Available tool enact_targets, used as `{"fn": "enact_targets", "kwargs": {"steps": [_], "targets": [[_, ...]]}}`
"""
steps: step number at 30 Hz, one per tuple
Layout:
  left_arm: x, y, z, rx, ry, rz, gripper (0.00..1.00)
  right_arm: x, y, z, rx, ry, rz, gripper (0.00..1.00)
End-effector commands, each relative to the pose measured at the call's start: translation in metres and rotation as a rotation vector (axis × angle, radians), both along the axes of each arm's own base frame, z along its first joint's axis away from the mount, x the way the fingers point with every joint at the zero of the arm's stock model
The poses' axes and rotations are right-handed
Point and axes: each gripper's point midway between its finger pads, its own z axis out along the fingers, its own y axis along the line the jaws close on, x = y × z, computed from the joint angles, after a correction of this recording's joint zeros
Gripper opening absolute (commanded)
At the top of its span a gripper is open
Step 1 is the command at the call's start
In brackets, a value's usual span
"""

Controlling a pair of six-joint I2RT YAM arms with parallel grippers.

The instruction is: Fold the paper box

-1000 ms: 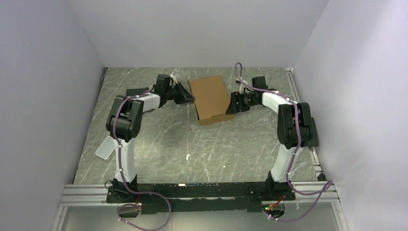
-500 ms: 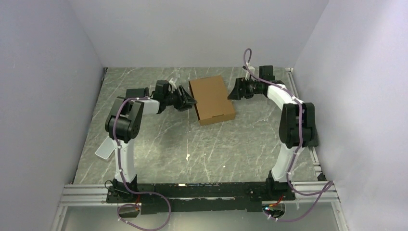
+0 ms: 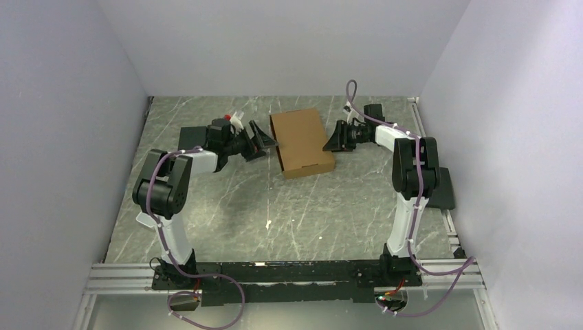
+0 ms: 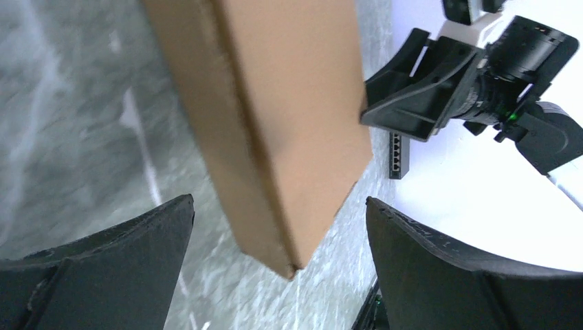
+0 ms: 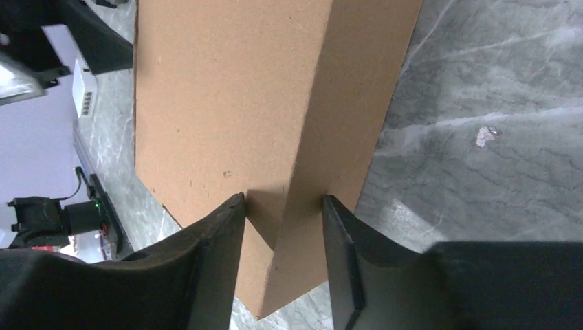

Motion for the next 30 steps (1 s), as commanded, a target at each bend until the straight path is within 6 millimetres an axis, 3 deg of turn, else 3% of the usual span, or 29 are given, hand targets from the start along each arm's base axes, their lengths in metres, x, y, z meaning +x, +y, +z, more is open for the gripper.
{"fn": "enact_targets", "kwargs": {"steps": [1, 6, 7, 17, 19, 26, 30], "targets": [[-0.005, 0.006, -0.010, -0.076, 0.013, 0.005, 0.99, -0.006, -0.005, -0.018, 0.046, 0.062, -0.015, 0.41], [-0.003, 0.004, -0.010, -0.103, 0.017, 0.002, 1.00, -0.012, -0.020, -0.036, 0.020, 0.114, -0.056, 0.27], [-0.002, 0.003, -0.010, -0.112, 0.014, 0.003, 1.00, -0.009, -0.032, -0.037, 0.015, 0.116, -0.083, 0.26], [0.013, -0.025, -0.018, -0.107, 0.024, -0.056, 0.99, -0.012, -0.034, -0.037, 0.025, 0.115, -0.070, 0.28], [0.014, -0.027, -0.025, -0.088, 0.046, -0.061, 1.00, -0.012, -0.032, -0.030, 0.046, 0.093, -0.049, 0.32], [0.019, -0.027, -0.039, -0.036, 0.059, -0.049, 0.95, 0.003, -0.029, 0.007, 0.064, -0.026, -0.037, 0.66], [0.023, -0.033, -0.045, -0.016, 0.083, -0.064, 0.85, 0.019, -0.028, 0.007, 0.037, -0.033, -0.045, 0.69]]}}
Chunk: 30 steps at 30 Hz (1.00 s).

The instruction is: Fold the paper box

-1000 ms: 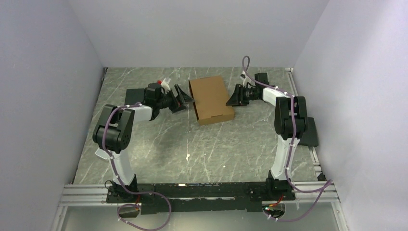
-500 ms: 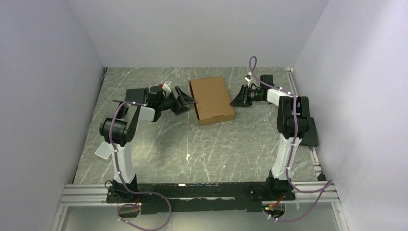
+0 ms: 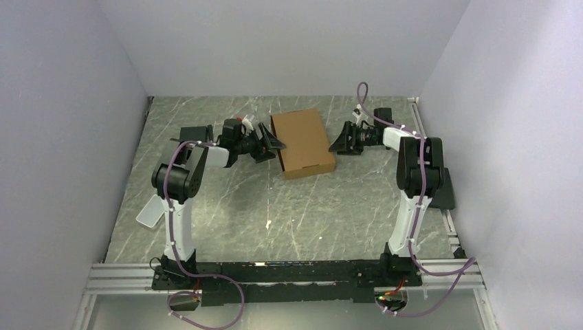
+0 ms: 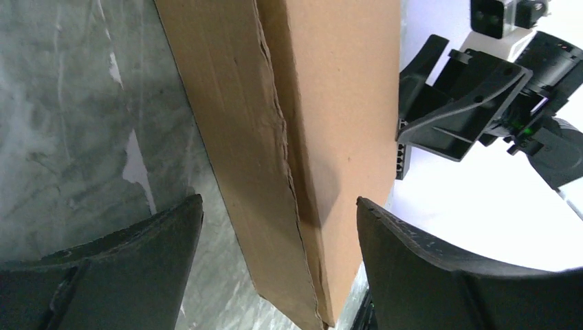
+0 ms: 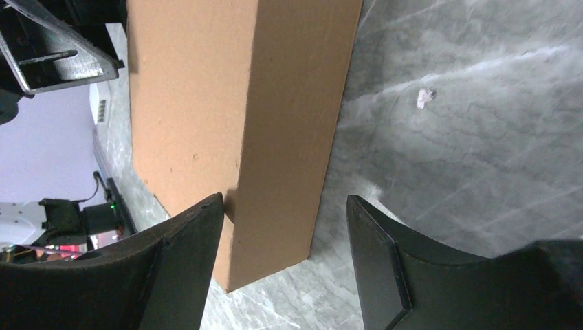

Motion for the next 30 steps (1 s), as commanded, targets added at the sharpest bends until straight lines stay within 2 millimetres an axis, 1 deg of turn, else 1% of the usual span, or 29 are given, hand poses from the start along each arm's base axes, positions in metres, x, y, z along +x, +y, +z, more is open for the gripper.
{"fn": "enact_targets", "kwargs": {"steps": [1, 3, 5, 7, 9, 11, 15, 17, 18, 20, 25, 30], "targets": [[0.010, -0.008, 0.003, 0.029, -0.025, -0.024, 0.83, 0.026, 0.000, 0.012, -0.052, -0.076, -0.004, 0.69], [0.011, -0.011, 0.003, 0.035, -0.022, -0.030, 0.80, 0.035, 0.000, 0.009, -0.070, -0.076, -0.009, 0.69], [0.012, -0.014, 0.004, 0.037, -0.024, -0.033, 0.76, 0.039, 0.014, 0.007, -0.087, -0.084, 0.020, 0.69], [0.012, -0.015, 0.006, 0.035, -0.024, -0.036, 0.72, 0.042, 0.019, 0.005, -0.111, -0.094, 0.029, 0.67], [0.012, -0.017, 0.006, 0.031, -0.023, -0.044, 0.66, 0.041, 0.026, 0.007, -0.129, -0.111, 0.050, 0.64], [0.010, -0.018, 0.006, 0.027, -0.017, -0.052, 0.60, 0.039, 0.032, 0.017, -0.144, -0.150, 0.073, 0.62], [0.006, -0.018, 0.004, 0.017, -0.010, -0.062, 0.46, 0.035, 0.043, 0.049, -0.181, -0.255, 0.091, 0.61], [0.003, -0.018, 0.003, 0.016, -0.007, -0.066, 0.40, 0.032, 0.050, 0.066, -0.203, -0.320, 0.118, 0.60], [0.002, -0.018, 0.002, 0.015, -0.005, -0.069, 0.38, 0.030, 0.054, 0.071, -0.205, -0.335, 0.128, 0.60], [0.000, -0.017, 0.000, 0.010, 0.000, -0.069, 0.36, 0.023, 0.063, 0.077, -0.209, -0.352, 0.152, 0.60], [-0.004, -0.011, -0.007, -0.009, 0.016, -0.060, 0.33, 0.008, 0.086, 0.084, -0.239, -0.388, 0.211, 0.59], [-0.009, 0.000, -0.013, -0.018, 0.032, -0.045, 0.33, -0.005, 0.111, 0.106, -0.292, -0.478, 0.268, 0.60]]}}
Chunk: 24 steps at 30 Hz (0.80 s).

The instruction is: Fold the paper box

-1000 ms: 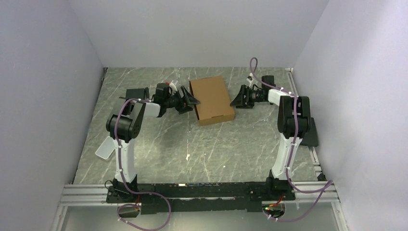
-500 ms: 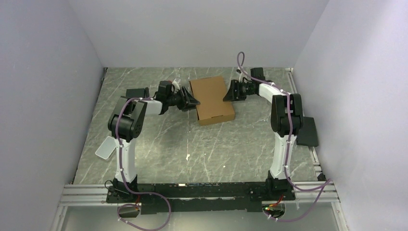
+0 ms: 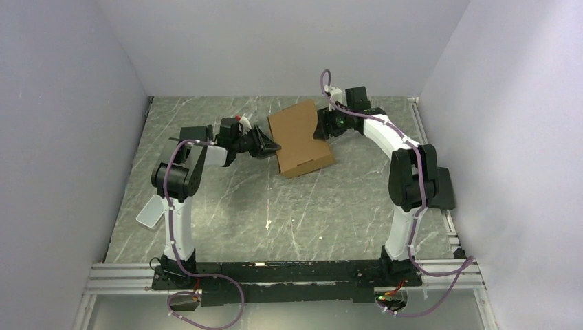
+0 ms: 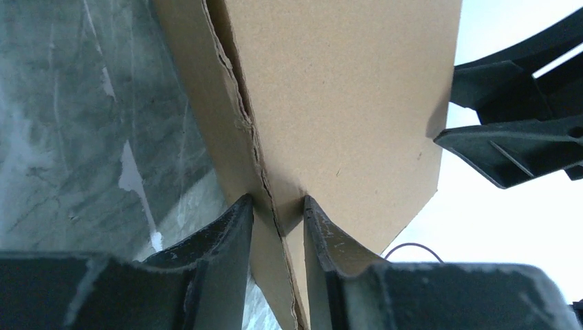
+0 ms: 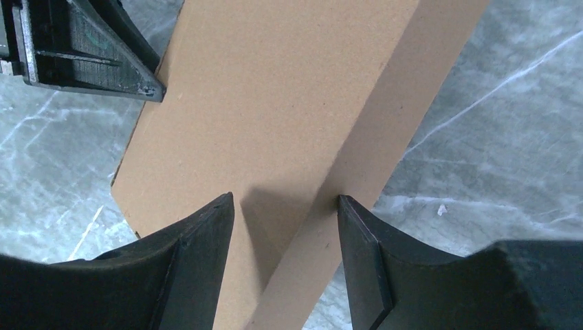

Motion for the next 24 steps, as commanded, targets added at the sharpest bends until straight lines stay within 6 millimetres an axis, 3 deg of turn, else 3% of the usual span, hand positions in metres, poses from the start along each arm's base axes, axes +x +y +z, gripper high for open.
{"fn": "enact_targets", "kwargs": {"steps": [1, 7, 12, 19, 24], "targets": [[-0.015, 0.003, -0.017, 0.011, 0.030, -0.012, 0.33, -0.033, 0.055, 0.043, 0.015, -0.093, 0.167, 0.60], [-0.018, 0.010, -0.021, 0.010, 0.041, -0.005, 0.33, -0.052, 0.082, 0.056, -0.025, -0.132, 0.239, 0.62], [-0.021, 0.014, -0.030, 0.007, 0.057, -0.003, 0.31, -0.059, 0.092, 0.073, -0.017, -0.152, 0.283, 0.63], [-0.022, 0.021, -0.050, 0.006, 0.093, 0.003, 0.31, -0.069, 0.089, 0.111, 0.011, -0.231, 0.305, 0.67], [-0.022, 0.023, -0.057, 0.006, 0.107, 0.004, 0.31, -0.072, 0.072, 0.150, 0.081, -0.295, 0.264, 0.70]]}}
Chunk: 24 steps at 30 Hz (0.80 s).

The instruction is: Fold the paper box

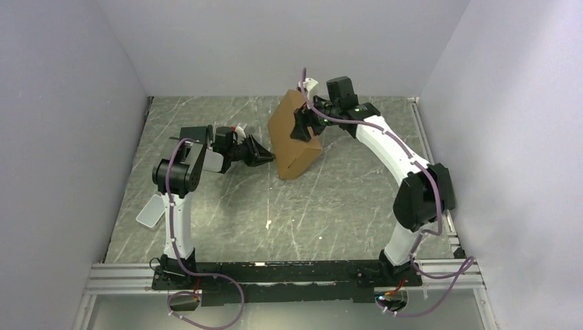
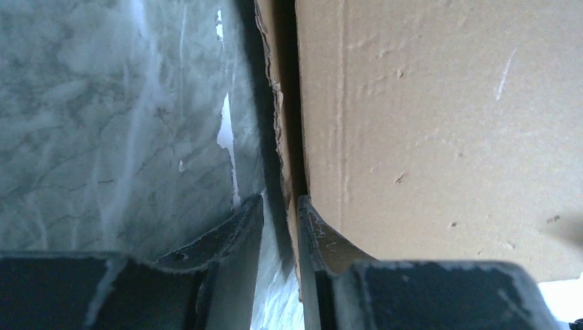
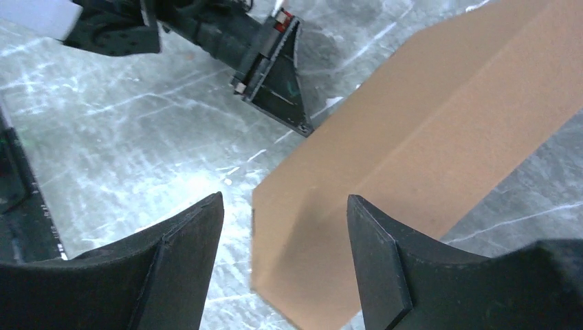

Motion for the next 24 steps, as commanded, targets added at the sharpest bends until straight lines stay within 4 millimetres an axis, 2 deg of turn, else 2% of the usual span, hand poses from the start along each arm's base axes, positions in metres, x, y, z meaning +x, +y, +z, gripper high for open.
{"fn": "enact_targets", "kwargs": {"steps": [1, 3, 6, 9, 12, 14, 16, 19, 22, 24], "targets": [[-0.009, -0.002, -0.020, 0.031, 0.034, -0.012, 0.32, -0.009, -0.016, 0.056, 0.125, -0.051, -0.013, 0.70], [-0.008, -0.001, -0.021, 0.029, 0.033, -0.010, 0.32, 0.002, -0.031, 0.058, 0.176, -0.026, -0.079, 0.70], [-0.007, -0.002, -0.020, 0.023, 0.033, -0.011, 0.32, 0.025, -0.058, 0.044, 0.214, 0.025, -0.215, 0.70], [-0.006, -0.003, -0.016, 0.019, 0.027, -0.014, 0.32, 0.050, -0.091, 0.016, 0.260, 0.118, -0.340, 0.72], [-0.005, -0.006, -0.005, -0.012, 0.001, -0.027, 0.35, 0.061, -0.112, -0.019, 0.266, 0.208, -0.370, 0.73], [-0.004, -0.010, 0.011, -0.042, -0.029, -0.045, 0.38, 0.061, -0.119, -0.037, 0.273, 0.243, -0.365, 0.73], [-0.003, -0.012, 0.020, -0.031, -0.045, -0.059, 0.40, 0.057, -0.119, -0.046, 0.295, 0.273, -0.350, 0.73], [0.000, -0.013, 0.025, -0.017, -0.052, -0.073, 0.40, 0.056, -0.117, -0.043, 0.341, 0.287, -0.352, 0.73], [0.001, -0.013, 0.022, -0.021, -0.041, -0.075, 0.39, 0.064, -0.128, -0.044, 0.365, 0.282, -0.422, 0.72], [0.001, -0.013, 0.023, -0.032, -0.046, -0.074, 0.40, 0.062, -0.132, -0.043, 0.407, 0.305, -0.417, 0.72]]}}
